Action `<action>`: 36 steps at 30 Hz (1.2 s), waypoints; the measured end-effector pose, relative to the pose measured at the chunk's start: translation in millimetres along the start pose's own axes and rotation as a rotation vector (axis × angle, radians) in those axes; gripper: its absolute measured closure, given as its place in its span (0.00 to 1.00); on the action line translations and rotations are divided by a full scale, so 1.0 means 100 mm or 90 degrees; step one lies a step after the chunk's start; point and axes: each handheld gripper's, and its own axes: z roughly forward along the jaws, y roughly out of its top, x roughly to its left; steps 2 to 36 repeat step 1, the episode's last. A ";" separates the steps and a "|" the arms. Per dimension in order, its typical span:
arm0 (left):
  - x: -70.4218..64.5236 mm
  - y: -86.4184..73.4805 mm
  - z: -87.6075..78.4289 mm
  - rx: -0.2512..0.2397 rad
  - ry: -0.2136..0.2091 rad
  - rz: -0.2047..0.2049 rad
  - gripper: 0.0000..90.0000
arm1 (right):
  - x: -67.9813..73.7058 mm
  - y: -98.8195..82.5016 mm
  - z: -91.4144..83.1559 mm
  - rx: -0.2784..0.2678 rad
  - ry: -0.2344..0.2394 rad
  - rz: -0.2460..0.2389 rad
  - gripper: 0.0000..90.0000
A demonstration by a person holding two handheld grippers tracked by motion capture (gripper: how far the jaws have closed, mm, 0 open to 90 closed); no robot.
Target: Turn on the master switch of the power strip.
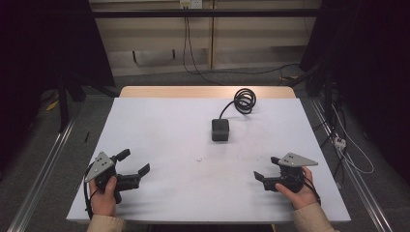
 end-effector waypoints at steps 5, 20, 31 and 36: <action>0.00 0.00 0.00 0.002 0.001 0.002 0.03 | -0.01 0.00 0.00 0.002 -0.002 -0.001 0.13; 0.00 0.00 0.00 0.002 0.001 0.002 0.03 | -0.01 0.00 0.00 0.002 -0.002 -0.001 0.13; 0.00 0.00 0.00 0.002 0.001 0.002 0.03 | -0.01 0.00 0.00 0.002 -0.002 -0.001 0.13; 0.00 0.00 0.00 0.002 0.001 0.002 0.03 | -0.01 0.00 0.00 0.002 -0.002 -0.001 0.13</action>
